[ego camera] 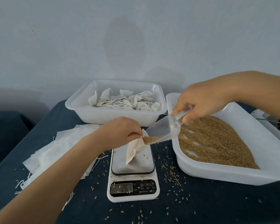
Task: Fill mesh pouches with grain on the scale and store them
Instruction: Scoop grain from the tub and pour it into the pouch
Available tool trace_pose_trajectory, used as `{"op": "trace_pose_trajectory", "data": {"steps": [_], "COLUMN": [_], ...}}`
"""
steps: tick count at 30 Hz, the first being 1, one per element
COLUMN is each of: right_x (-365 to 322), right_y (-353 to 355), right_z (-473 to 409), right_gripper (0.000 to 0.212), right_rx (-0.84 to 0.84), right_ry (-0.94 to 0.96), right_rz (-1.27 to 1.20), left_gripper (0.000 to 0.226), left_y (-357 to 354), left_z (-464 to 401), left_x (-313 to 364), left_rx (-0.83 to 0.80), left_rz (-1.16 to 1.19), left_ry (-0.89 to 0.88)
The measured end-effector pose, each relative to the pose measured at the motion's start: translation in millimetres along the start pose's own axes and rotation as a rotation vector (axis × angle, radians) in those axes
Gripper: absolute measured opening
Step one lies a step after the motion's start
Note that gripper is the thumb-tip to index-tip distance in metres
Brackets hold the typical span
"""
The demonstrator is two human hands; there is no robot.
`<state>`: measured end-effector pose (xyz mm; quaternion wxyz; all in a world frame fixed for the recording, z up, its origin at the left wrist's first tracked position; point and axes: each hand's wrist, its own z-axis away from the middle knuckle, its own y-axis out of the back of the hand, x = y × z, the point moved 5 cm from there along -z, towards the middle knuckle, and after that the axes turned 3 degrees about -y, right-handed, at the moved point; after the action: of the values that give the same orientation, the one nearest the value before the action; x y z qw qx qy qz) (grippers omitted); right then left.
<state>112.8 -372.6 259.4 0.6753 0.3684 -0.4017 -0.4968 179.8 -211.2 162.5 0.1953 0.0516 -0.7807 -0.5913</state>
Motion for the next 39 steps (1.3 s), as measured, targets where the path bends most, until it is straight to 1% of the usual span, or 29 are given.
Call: {"op": "trace_pose_trajectory", "data": {"steps": [6, 9, 13, 15, 18, 21, 23, 27, 28, 30, 31, 32, 34, 36, 37, 39], "right_x": [-3, -10, -26, -37, -47, -50, -49, -47, -46, -36, -27, -18, 8, 39, 55, 81], "right_y": [6, 14, 30, 34, 39, 40, 41, 42, 42, 43, 43, 41, 25, -1, -17, -51], "right_z": [1, 0, -4, -7, -11, -8, -6, -11, -10, -5, -1, 5, 18, 29, 34, 44], "right_gripper": [0.028, 0.034, 0.033, 0.037, 0.041, 0.043, 0.042, 0.033, 0.026, 0.005, 0.014, 0.018, 0.012, 0.035, 0.039, 0.031], "right_rx": [0.011, 0.011, 0.035, 0.054, 0.128, 0.056, 0.046, 0.121, 0.124, 0.124, 0.120, 0.121, 0.131, 0.155, 0.184, 0.272], "right_ry": [-0.006, -0.030, -0.033, -0.030, -0.041, -0.004, -0.005, -0.033, -0.016, 0.001, -0.006, -0.011, -0.046, -0.112, -0.161, -0.251], "right_rz": [0.033, 0.132, 0.267, 0.325, 0.364, 0.397, 0.413, 0.437, 0.416, 0.322, 0.273, 0.201, -0.019, -0.259, -0.361, -0.509], "left_gripper": [0.018, 0.018, 0.019, 0.018, 0.019, 0.019, 0.019, 0.018, 0.018, 0.020, 0.020, 0.020, 0.019, 0.017, 0.015, 0.012], "left_y": [0, -2, -3, -1, 0, 1, 2, 2, 1, 2, 3, 4, 6, 7, 7, 9], "left_z": [1, 0, 1, 2, 5, 7, 8, 10, 10, 10, 11, 12, 15, 17, 19, 20], "left_x": [0, 1, 1, 1, 1, 0, -1, -3, -4, -6, -7, -8, -10, -11, -11, -11], "left_rx": [0.011, 0.008, 0.014, 0.032, 0.048, 0.056, 0.059, 0.068, 0.068, 0.083, 0.097, 0.115, 0.148, 0.169, 0.182, 0.236], "left_rz": [-0.003, -0.007, -0.014, -0.006, -0.008, -0.003, -0.001, 0.005, 0.003, -0.006, -0.016, -0.028, -0.048, -0.057, -0.053, -0.035], "left_ry": [0.000, -0.002, 0.008, 0.011, 0.014, 0.027, 0.042, 0.051, 0.053, 0.064, 0.070, 0.077, 0.084, 0.094, 0.097, 0.081]}}
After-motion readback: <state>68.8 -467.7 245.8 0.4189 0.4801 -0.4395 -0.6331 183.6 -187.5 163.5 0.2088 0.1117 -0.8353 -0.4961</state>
